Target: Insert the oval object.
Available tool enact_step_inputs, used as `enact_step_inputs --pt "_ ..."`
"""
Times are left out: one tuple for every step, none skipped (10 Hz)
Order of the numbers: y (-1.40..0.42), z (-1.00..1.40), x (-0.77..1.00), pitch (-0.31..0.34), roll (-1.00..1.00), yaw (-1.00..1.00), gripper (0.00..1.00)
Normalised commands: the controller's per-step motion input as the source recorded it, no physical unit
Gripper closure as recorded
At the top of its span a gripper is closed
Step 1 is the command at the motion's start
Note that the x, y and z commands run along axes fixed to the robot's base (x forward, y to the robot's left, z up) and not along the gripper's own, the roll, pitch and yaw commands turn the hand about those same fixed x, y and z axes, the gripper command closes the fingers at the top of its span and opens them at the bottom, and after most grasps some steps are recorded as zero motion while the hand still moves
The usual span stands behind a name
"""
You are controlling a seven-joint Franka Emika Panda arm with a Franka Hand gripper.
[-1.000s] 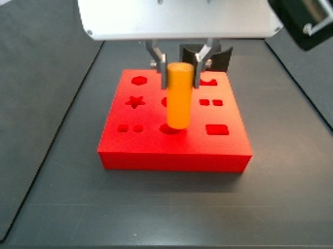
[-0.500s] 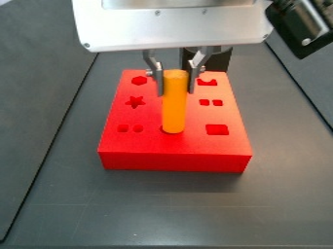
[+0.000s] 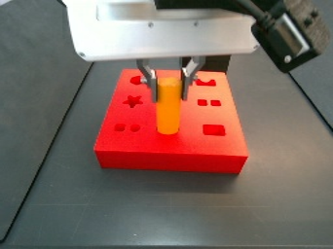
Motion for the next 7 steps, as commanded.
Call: enact_step_inputs --pt "0.0 -0.57 0.39 -0.124 0.0 0.0 1.0" --pt "0.0 -0.58 0.34 -0.124 0.0 0.0 1.0" --pt "0.0 -0.47 0.0 -0.066 0.05 -0.03 1.0" --pt "0.0 -0.45 -0.2 -0.027 0.08 -0.05 1.0" --pt "0.0 -0.45 -0.22 -0.034 0.06 -0.05 1.0" --pt "0.0 -0.37 -0.25 -0.031 0.05 -0.05 1.0" --pt "0.0 0.0 0.0 0.0 0.0 0.0 1.0"
